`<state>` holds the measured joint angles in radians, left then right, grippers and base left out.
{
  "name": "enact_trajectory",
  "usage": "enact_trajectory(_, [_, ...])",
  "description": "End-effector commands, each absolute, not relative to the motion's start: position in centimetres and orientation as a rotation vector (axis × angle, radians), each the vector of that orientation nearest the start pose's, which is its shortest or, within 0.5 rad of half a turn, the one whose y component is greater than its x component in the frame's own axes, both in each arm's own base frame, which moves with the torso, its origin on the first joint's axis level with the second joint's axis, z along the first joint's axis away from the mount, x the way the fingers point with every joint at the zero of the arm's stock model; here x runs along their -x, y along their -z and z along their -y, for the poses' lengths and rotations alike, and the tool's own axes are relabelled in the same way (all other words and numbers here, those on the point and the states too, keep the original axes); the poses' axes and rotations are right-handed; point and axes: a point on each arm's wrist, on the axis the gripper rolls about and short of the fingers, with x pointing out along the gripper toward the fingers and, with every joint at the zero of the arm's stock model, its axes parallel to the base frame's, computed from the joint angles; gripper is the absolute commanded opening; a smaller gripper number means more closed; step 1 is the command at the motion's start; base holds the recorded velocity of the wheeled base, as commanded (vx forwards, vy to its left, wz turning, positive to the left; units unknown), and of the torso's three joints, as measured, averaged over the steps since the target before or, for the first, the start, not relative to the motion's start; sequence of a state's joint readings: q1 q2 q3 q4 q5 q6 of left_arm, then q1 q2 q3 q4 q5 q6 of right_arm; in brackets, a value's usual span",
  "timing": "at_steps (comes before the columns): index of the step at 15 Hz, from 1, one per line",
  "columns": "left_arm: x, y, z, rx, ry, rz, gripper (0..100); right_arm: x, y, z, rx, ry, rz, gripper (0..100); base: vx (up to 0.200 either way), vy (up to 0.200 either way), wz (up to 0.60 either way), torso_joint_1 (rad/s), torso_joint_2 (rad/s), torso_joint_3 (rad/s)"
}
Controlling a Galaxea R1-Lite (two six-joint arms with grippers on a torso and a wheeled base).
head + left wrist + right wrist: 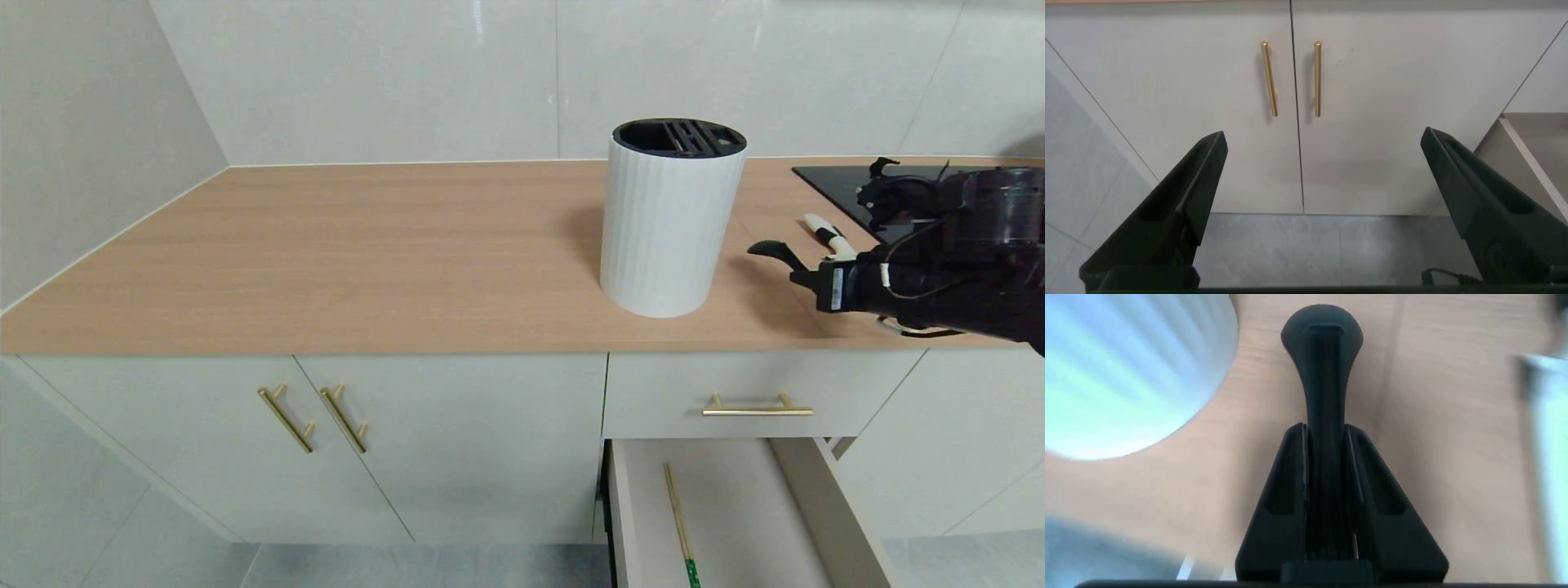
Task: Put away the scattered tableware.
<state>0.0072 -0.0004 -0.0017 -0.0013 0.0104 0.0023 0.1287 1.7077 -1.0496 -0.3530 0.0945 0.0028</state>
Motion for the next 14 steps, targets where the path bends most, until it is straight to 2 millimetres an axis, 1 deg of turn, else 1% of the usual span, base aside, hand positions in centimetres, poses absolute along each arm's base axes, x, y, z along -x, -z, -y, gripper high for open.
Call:
enact_trajectory(1, [2.3, -7.6, 0.0, -0.003, -0.018, 0.003, 100, -24.6, -23.6, -4.0, -0.004, -0.19, -0.297, 0, 0.0, 0.0, 0.0, 0.0, 0.0, 0.0])
enact_trajectory(2, [2.3, -7.6, 0.0, -0.003, -0.018, 0.003, 100, -22.5, -23.3, -3.7, -0.004, -0.192, -0.327, 0, 0.0, 0.0, 0.0, 0.0, 0.0, 0.0])
enact_trajectory(5, [2.3, -7.6, 0.0, -0.003, -0.018, 0.003, 100, -17.2, -21.9, -3.3, 0.009, -0.239, -0.407, 0, 0.0, 0.0, 0.0, 0.0, 0.0, 0.0])
enact_trajectory(6, [2.3, -7.6, 0.0, -0.003, -0.018, 0.003, 100, -16.2, -21.6, -3.4, 0.012, -0.254, -0.416, 0, 0.0, 0.0, 0.0, 0.0, 0.0, 0.0])
enact_trajectory(7, [2.3, -7.6, 0.0, -0.003, -0.018, 0.003, 100, -14.8, -21.0, -3.2, 0.018, -0.266, -0.441, 0, 0.0, 0.0, 0.0, 0.0, 0.0, 0.0])
enact_trajectory(9, [2.3, -7.6, 0.0, -0.003, -0.018, 0.003, 100, -14.0, -19.7, -3.1, 0.08, -0.279, -0.476, 0, 0.0, 0.0, 0.0, 0.0, 0.0, 0.0])
enact_trajectory(10, [2.3, -7.6, 0.0, -0.003, -0.018, 0.003, 100, -14.1, -19.3, -3.1, 0.085, -0.277, -0.493, 0, 0.0, 0.0, 0.0, 0.0, 0.0, 0.0])
enact_trajectory(12, [2.3, -7.6, 0.0, -0.003, -0.018, 0.003, 100, -14.1, -19.1, -3.1, 0.087, -0.279, -0.502, 0, 0.0, 0.0, 0.0, 0.0, 0.0, 0.0])
enact_trajectory(14, [2.3, -7.6, 0.0, -0.003, -0.018, 0.002, 100, -13.8, -18.2, -3.0, 0.152, -0.301, -0.522, 0, 0.0, 0.0, 0.0, 0.0, 0.0, 0.0])
